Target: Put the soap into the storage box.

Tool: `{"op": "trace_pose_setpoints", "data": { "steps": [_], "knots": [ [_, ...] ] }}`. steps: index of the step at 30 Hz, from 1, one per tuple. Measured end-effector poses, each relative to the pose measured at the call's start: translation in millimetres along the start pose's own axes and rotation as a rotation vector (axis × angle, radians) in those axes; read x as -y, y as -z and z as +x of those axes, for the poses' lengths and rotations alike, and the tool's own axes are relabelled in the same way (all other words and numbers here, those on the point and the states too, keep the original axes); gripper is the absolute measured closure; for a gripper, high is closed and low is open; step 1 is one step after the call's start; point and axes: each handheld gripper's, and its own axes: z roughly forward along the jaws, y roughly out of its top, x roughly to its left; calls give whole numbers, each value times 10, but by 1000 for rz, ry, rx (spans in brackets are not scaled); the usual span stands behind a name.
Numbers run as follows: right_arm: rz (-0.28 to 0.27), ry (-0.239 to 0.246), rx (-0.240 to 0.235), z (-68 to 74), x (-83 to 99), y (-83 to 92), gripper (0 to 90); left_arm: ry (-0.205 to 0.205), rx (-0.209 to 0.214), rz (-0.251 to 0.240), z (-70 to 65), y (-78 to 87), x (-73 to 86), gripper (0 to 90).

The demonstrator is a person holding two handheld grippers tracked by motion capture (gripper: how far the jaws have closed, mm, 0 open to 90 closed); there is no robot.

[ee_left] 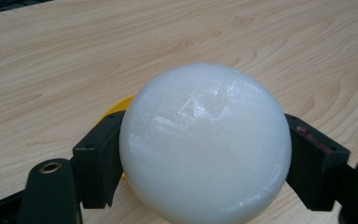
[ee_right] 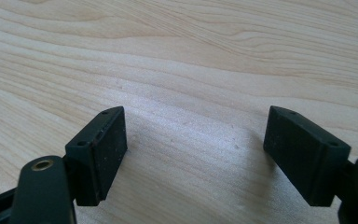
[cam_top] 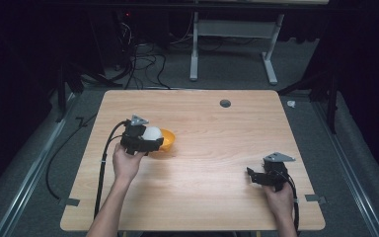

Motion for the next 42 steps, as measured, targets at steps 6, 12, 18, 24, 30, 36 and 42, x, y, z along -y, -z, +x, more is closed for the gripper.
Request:
{"op": "trace_pose_setpoints", "data": {
  "steps": [6, 12, 18, 24, 30, 36, 42],
  "knots": [
    [-2, -1, -2, -1, 1, 0, 222, -5, -2, 21, -1, -76, -35, 238],
    [-2, 0, -1, 0, 1, -1, 222, 10, -15, 23, 54, -135, -41, 238],
    [-2, 0, -1, -1, 1, -1, 223, 28, -29, 34, 130, -193, -36, 238],
    [0, 0, -1, -1, 0, 1, 222, 37, -42, 37, 149, -252, -33, 238],
    [0, -2, -2, -1, 1, 1, 223, 39, -51, 49, 147, -336, -24, 238],
    [-2, -3, -2, -2, 1, 0, 222, 53, -60, 57, 164, -412, -19, 238],
    [0, -3, -2, -2, 1, 1, 223, 40, -96, 72, 157, -483, -2, 238]
  ]
}}
